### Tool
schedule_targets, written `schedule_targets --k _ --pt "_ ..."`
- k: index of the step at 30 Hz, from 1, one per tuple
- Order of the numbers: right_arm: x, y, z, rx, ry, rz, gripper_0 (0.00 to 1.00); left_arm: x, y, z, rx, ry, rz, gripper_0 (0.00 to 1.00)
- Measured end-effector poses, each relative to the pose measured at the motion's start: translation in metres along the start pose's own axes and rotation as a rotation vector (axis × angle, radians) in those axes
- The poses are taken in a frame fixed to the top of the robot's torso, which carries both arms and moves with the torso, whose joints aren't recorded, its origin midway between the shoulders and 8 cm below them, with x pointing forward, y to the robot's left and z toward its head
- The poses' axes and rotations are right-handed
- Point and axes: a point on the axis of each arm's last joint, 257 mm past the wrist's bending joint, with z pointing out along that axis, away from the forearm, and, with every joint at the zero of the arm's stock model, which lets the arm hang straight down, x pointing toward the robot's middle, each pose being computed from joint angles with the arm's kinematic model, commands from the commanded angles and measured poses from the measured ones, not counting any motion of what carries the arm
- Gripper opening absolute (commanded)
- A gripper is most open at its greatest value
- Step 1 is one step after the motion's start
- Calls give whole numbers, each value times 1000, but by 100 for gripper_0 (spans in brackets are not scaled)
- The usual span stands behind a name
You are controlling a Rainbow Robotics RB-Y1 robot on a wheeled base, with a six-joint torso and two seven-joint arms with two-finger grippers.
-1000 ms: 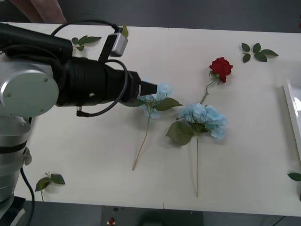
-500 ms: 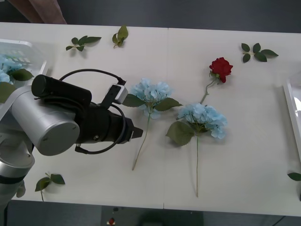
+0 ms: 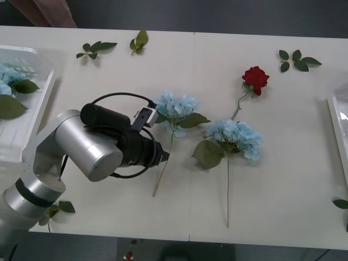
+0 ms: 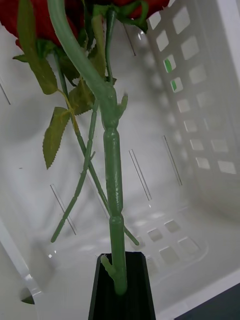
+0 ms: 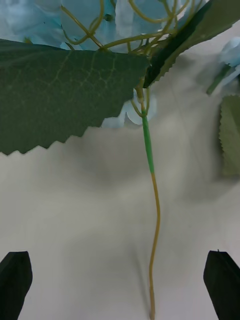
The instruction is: Put the red flowers into the right box and the blue flowers into the left box
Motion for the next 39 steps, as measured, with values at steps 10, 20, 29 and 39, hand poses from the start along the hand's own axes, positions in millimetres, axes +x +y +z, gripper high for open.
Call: schedule_targets --k 10,20,29,39 --pt "-6 -6 1 19 -32 -4 100 -21 -12 30 -39 -13 -18 100" --pt "-5 1 0 -3 -30 -3 100 -32 -18 59 -65 -11 -22 100" --pt "4 49 -8 -45 49 -115 100 -40 -23 74 -107 8 17 100" --pt "-30 129 -22 -130 46 -96 100 -44 -27 76 -97 -5 14 0"
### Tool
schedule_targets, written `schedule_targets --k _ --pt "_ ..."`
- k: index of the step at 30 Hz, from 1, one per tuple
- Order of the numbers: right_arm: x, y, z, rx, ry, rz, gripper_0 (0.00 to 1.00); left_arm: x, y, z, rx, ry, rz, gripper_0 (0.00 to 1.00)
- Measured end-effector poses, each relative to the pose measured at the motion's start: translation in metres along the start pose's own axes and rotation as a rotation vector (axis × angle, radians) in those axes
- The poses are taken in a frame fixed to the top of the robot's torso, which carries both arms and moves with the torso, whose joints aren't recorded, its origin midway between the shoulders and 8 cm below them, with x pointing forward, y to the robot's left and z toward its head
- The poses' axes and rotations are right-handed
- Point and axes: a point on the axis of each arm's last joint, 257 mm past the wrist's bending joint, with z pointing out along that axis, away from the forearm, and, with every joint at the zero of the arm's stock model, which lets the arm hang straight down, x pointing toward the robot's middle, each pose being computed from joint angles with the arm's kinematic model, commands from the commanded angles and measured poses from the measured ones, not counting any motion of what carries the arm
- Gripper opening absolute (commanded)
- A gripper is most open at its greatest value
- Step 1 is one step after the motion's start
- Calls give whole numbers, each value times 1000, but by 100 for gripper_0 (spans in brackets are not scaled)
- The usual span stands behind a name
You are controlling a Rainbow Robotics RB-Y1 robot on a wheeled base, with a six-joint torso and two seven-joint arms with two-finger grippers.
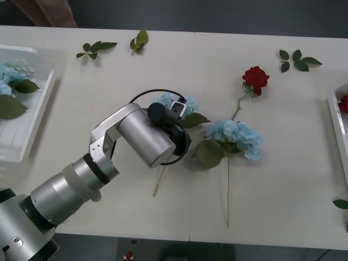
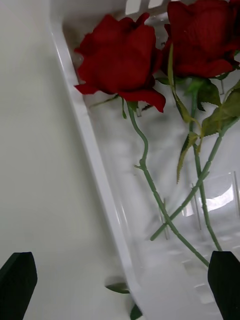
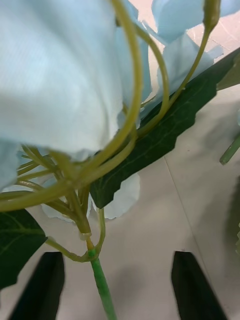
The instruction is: Put the red flowers into the right box and the blue flowers into the left box
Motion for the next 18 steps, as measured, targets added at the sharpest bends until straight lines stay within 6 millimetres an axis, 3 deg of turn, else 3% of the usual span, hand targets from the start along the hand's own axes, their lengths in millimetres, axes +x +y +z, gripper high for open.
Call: schedule_targets --k 8,15,18 --pt "-24 58 7 -21 -27 24 100 0 2 0 -4 1 -8 0" --pt "-37 128 20 -24 -54 35 100 4 29 -1 -45 5 -11 0" --pt "-37 156 28 -33 -45 33 100 -3 39 -11 -50 -20 2 0"
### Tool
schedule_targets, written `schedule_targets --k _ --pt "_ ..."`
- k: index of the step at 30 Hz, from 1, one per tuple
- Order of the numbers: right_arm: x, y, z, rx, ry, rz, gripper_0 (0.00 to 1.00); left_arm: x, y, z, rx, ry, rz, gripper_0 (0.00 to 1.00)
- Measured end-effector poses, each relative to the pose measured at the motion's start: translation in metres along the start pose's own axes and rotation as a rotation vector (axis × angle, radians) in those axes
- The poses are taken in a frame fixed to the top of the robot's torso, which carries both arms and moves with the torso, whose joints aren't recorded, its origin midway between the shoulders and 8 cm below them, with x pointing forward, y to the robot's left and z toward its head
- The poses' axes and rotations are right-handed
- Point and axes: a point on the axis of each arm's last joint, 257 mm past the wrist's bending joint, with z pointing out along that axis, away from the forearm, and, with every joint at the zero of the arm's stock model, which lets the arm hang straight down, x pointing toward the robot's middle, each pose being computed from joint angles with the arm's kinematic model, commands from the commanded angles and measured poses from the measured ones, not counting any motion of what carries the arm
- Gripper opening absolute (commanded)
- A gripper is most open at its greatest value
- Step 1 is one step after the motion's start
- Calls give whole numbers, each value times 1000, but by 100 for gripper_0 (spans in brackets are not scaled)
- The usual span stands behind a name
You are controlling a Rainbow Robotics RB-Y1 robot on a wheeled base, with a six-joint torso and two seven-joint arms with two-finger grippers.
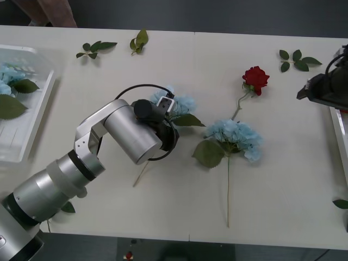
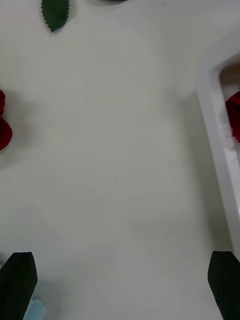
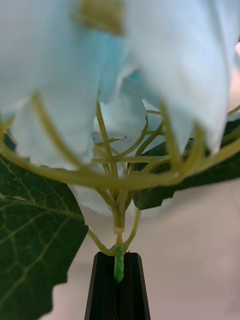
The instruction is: Put the red flowers into the right box and the blue flowers into the left box
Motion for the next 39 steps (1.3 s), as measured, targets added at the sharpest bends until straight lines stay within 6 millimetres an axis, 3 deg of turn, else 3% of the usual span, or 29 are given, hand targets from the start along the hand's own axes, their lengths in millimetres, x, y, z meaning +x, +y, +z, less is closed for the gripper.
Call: schedule_targets --k 4,8,11,16,20,24,29,34,39 --pt "-8 37 12 -34 -16 15 100 -13 13 -33 -1 -17 14 0" --pt "-9 68 25 -45 -22 18 100 -37 37 -92 -3 -41 -14 0" --pt "-8 86 35 -44 -24 -3 100 -50 71 -143 -27 -59 -46 0" --pt "-7 110 52 -54 -31 -15 100 -47 149 -214 -124 -52 -103 0" --pt "-3 125 64 -61 -24 -6 100 -21 214 -260 -197 -48 -192 0" --pt "5 138 72 -59 -12 -9 100 20 277 -302 -268 -34 -313 0" --pt "17 150 81 -49 11 -12 100 77 339 -340 -317 8 -415 0" --pt "29 156 91 -28 24 -22 100 133 377 -343 -339 87 -561 0" --pt "35 166 102 -44 17 -20 100 156 402 -326 -362 88 -605 0"
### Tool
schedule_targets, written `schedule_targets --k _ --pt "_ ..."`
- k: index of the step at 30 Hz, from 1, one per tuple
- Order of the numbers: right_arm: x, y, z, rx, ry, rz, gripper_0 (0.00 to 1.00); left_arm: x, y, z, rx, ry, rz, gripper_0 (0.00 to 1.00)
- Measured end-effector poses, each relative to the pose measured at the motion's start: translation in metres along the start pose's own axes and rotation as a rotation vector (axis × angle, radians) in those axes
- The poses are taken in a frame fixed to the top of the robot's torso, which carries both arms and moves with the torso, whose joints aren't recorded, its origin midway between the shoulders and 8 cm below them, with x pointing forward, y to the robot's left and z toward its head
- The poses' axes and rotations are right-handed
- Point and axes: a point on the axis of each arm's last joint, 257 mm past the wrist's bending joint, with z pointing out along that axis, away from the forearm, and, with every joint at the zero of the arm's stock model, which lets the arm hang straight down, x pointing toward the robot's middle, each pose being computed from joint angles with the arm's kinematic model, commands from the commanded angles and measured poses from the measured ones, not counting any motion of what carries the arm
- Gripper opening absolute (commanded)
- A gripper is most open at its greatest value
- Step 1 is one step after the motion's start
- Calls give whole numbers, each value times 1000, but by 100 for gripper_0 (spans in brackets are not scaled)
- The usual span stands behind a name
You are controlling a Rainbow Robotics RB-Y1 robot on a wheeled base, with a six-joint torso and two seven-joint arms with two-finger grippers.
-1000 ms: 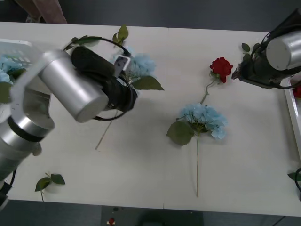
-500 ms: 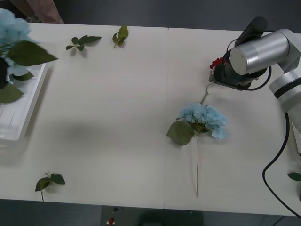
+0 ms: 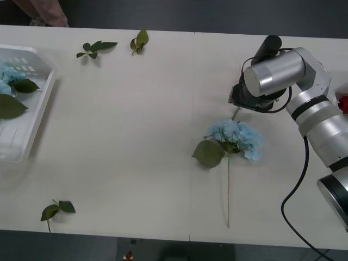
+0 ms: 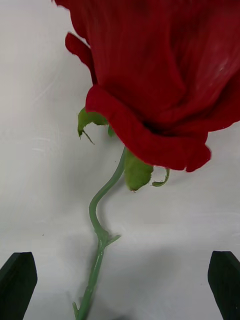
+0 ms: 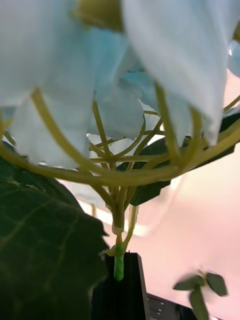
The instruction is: Put the red flowers into the right box and the blue flowers into the left box
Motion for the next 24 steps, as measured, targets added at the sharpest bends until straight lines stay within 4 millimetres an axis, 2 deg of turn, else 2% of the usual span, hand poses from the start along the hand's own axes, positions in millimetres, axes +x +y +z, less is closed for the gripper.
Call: schedule_targets --k 5,11,19,22,24 --pt "7 3 8 3 6 -1 100 2 14 32 -35 -6 7 0" --pt "10 6 9 0 10 -2 100 7 29 63 -50 -16 -27 0" --pt "13 -8 15 38 17 0 100 5 50 80 -62 -46 -52 1" --pt "13 -9 16 40 19 1 100 2 57 83 -69 -62 10 14" --pt "13 -9 16 40 19 1 100 0 62 85 -73 -73 37 32"
